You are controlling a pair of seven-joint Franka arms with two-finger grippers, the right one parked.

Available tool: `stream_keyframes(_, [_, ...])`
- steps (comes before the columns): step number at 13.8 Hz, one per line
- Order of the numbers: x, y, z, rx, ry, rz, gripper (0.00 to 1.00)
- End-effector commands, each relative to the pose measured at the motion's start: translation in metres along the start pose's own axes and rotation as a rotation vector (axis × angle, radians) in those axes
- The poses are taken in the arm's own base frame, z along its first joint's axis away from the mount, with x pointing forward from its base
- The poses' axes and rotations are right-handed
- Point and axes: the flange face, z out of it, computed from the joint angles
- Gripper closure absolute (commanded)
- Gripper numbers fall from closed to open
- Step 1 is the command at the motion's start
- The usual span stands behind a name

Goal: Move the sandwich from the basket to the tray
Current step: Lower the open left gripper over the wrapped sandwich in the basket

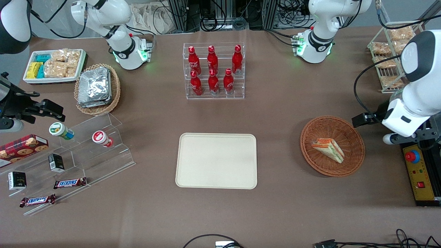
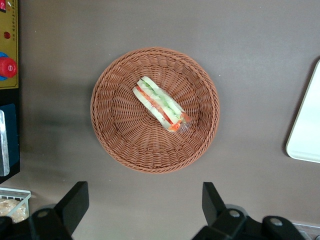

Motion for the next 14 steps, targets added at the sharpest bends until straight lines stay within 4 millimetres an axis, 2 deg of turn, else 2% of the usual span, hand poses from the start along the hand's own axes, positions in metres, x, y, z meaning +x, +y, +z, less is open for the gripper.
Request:
stream_keyframes(1, [0.005,0.008,-0.006,0.013,0.005,-0.054,0.0])
stream_keyframes(3, [0.017,0.008,-0.009,0.004,0.011,-0.061,0.0])
stream_keyframes(4, [0.026,0.008,0.001,0.007,-0.007,-0.087,0.0])
stream_keyframes(6, [0.036,0.011,0.031,0.002,-0.027,-0.271,0.0])
stream_keyframes(9, [0.038,0.011,0.078,-0.024,-0.022,-0.598,0.0])
stream_keyframes(11, [0.038,0.01,0.118,-0.025,-0.007,-0.679,0.0])
stream_keyframes(14, [0.038,0.011,0.165,-0.033,0.001,-0.908,0.0])
